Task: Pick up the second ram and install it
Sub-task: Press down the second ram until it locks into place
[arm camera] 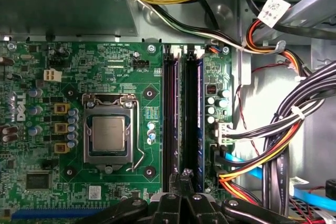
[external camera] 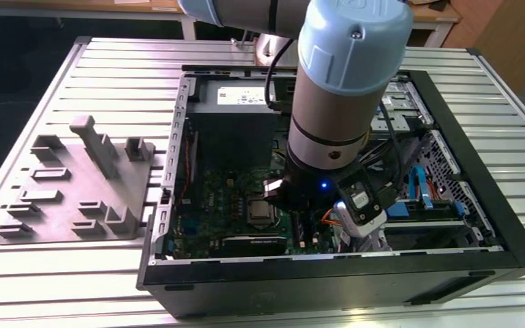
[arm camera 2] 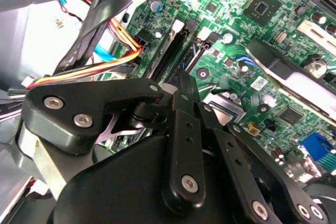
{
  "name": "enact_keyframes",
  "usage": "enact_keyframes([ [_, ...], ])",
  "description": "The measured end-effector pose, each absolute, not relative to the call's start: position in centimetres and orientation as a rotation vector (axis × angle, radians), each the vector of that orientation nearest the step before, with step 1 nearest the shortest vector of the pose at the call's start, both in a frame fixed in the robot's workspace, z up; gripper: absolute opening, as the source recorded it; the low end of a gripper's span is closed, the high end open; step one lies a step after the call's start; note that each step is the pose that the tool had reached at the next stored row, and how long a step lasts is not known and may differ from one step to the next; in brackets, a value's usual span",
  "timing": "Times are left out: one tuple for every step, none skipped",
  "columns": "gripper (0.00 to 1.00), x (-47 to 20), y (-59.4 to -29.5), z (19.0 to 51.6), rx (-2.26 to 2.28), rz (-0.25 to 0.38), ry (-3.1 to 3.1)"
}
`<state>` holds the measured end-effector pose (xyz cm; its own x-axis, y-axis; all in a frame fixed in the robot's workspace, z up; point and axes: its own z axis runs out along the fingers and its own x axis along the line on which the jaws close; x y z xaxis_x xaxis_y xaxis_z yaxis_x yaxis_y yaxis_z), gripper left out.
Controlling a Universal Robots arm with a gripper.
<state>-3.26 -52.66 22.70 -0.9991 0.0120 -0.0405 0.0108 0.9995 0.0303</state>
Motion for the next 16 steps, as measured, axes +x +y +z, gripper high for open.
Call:
enact_keyframes([
  [0.10, -3.27, -52.66, 22.60, 0.018, 0.047, 3.101],
  [0.10, -3.27, -52.66, 22.57, 0.018, 0.047, 3.101],
  [0.10, -3.27, -52.67, 22.57, 0.018, 0.046, 3.101],
  [0.10, -3.27, -52.67, 22.57, 0.018, 0.046, 3.101],
  [0.10, -3.27, -52.66, 22.54, 0.018, 0.046, 3.101],
  [0.10, -3.27, -52.65, 22.46, 0.018, 0.047, 3.100],
  [0.10, -3.27, -52.65, 22.37, 0.018, 0.047, 3.100],
  [0.10, -3.27, -52.66, 22.30, 0.017, 0.047, 3.101],
  [0.10, -3.27, -52.66, 22.24, 0.018, 0.047, 3.101],
  [0.10, -3.27, -52.66, 22.18, 0.018, 0.047, 3.101],
  [0.10, -3.27, -52.66, 22.16, 0.018, 0.047, 3.101],
  [0.10, -3.27, -52.66, 22.16, 0.018, 0.046, 3.101],
  [0.10, -3.27, -52.66, 22.16, 0.018, 0.046, 3.101],
  [0.10, -3.27, -52.66, 22.16, 0.018, 0.046, 3.101],
  [0.10, -3.27, -52.66, 22.14, 0.018, 0.046, 3.101],
  [0.10, -3.27, -52.66, 22.09, 0.018, 0.046, 3.101],
])
